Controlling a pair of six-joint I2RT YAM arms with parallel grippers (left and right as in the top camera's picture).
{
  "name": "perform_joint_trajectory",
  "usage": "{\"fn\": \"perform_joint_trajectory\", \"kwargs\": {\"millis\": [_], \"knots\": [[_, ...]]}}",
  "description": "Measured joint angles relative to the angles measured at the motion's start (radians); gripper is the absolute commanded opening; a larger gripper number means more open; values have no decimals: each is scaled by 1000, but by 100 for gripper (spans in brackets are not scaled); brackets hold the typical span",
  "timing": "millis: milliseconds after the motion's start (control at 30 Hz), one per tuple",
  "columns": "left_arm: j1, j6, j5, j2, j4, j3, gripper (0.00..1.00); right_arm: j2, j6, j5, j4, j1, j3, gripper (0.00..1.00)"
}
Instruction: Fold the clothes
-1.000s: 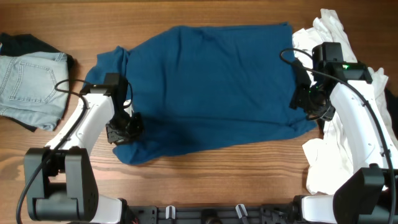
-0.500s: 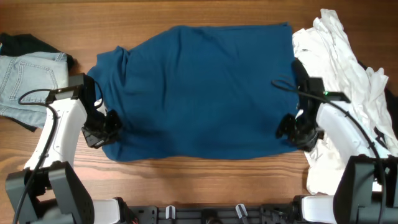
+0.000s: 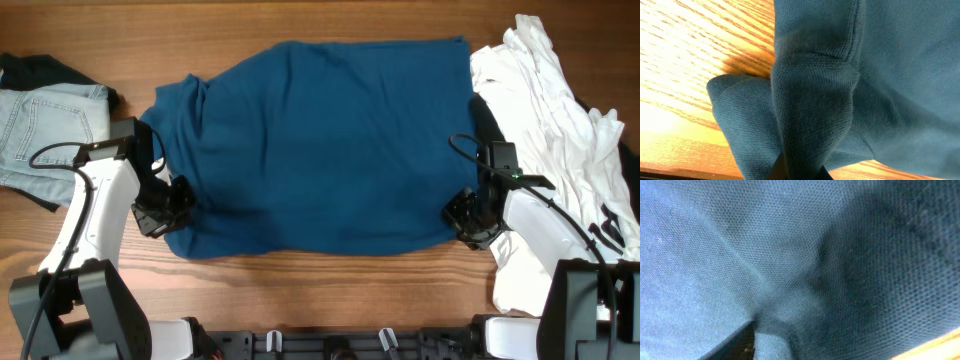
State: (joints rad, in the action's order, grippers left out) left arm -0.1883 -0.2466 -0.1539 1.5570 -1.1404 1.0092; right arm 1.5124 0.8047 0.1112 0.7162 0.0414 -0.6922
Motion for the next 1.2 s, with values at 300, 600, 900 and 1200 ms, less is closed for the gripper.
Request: {"fn": "perform_joint_trajectory", "kwargs": {"millis": [300, 600, 900, 1200], "knots": [[0, 0, 0, 0, 5, 0, 4, 8, -66, -4, 3, 3, -8, 4], [0, 1, -11, -40, -51, 245, 4, -113, -281, -3, 275, 3, -409, 4], [0, 1, -26, -242, -135, 671, 4, -245, -448, -3, 459, 3, -763, 4], [0, 1, -28, -344, 80, 733, 4, -225, -593, -3, 322, 2, -921, 4]]}}
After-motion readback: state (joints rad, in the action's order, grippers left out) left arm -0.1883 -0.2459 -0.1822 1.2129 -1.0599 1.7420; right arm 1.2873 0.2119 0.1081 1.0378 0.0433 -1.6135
